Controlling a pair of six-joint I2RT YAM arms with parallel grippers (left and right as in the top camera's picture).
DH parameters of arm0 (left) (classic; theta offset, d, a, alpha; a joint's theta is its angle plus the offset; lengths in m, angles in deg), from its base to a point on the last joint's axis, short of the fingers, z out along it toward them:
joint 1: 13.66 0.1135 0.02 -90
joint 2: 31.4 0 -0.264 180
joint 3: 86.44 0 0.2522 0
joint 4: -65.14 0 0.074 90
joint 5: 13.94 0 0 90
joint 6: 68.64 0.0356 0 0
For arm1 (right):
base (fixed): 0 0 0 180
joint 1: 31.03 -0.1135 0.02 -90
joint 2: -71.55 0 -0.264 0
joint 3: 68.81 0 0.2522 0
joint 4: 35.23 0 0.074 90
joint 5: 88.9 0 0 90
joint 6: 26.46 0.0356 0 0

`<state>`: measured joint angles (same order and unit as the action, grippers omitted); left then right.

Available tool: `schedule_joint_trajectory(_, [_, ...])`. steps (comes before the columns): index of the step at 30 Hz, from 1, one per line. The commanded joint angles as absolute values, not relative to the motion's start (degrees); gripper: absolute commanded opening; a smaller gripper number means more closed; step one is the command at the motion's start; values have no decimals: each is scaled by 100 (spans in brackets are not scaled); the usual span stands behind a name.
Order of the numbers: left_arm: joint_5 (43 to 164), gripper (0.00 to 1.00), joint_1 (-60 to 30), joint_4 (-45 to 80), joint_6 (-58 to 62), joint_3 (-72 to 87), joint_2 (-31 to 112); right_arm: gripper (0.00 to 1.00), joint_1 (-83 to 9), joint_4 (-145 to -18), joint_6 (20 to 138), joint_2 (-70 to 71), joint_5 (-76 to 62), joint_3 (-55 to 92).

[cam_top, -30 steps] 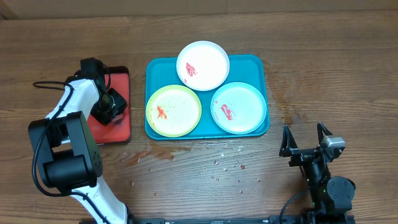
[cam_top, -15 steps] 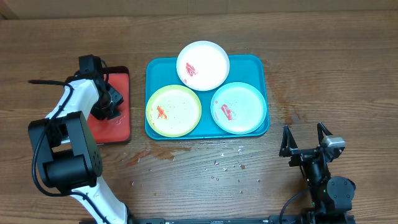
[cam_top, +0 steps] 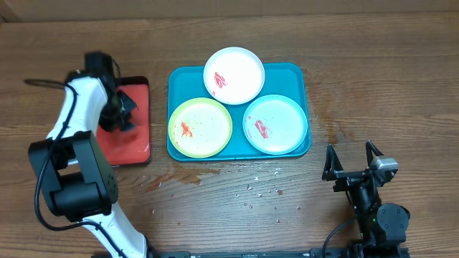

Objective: Clean dirty plates on tray and stack at the side
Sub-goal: 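Grasp the green-and-orange sponge with the left gripper and lift it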

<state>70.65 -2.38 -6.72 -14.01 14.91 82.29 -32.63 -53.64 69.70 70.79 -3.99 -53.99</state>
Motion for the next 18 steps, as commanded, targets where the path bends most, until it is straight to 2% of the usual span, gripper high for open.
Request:
schedule_joint_trajectory(1, [6964, 4, -233, -1168, -1181, 2573, 7965, 100, -3290, -5337, 6948, 7114, -344, -5458])
schedule_joint_trajectory(5, [6964, 4, -233, -1656, -1181, 3312, 7884, 100, -3290, -5337, 6948, 7114, -344, -5458])
schedule_joint_trajectory(8, [6888, 4, -233, -1586, -1189, 3299, 7919, 100, -3290, -5337, 6948, 7114, -344, -5458])
schedule_joint_trajectory(18, [6654, 4, -231, -707, -1054, 2182, 8802, 100, -3290, -5337, 6948, 7114, -344, -5458])
